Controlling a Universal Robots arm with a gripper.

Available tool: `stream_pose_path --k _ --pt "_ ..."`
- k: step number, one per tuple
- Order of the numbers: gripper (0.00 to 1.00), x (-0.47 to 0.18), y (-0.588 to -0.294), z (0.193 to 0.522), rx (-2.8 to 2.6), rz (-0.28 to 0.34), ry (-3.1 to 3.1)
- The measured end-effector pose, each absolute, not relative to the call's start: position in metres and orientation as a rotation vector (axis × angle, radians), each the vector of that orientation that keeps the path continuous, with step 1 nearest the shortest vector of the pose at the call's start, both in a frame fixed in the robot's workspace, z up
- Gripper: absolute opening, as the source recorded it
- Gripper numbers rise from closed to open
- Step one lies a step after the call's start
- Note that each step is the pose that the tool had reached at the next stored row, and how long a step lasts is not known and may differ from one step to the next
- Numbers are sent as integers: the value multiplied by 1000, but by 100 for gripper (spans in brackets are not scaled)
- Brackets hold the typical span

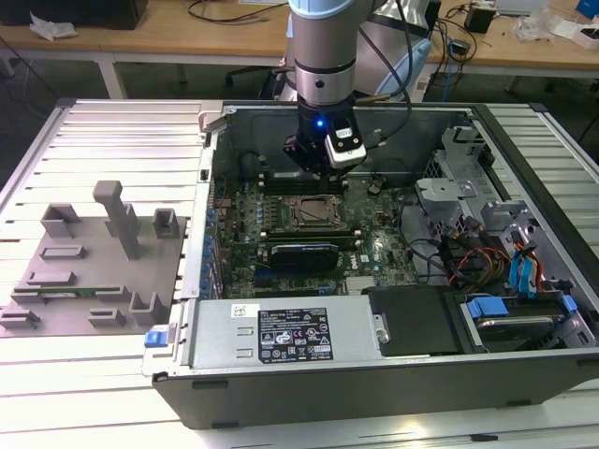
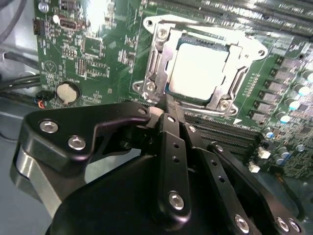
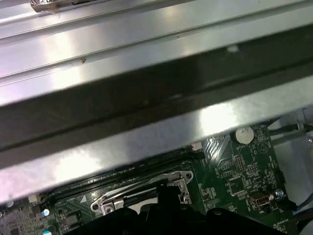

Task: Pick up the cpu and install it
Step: 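Install the first cpu locking lever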

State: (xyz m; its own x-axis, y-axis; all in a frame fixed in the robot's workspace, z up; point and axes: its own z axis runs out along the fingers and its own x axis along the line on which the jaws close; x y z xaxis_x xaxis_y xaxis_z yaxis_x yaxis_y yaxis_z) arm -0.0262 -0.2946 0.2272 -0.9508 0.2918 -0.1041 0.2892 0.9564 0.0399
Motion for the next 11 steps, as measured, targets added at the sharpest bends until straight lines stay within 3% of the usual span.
stream_pose_path --k 11 --pt "11 -26 -301 227 442 -135 3056"
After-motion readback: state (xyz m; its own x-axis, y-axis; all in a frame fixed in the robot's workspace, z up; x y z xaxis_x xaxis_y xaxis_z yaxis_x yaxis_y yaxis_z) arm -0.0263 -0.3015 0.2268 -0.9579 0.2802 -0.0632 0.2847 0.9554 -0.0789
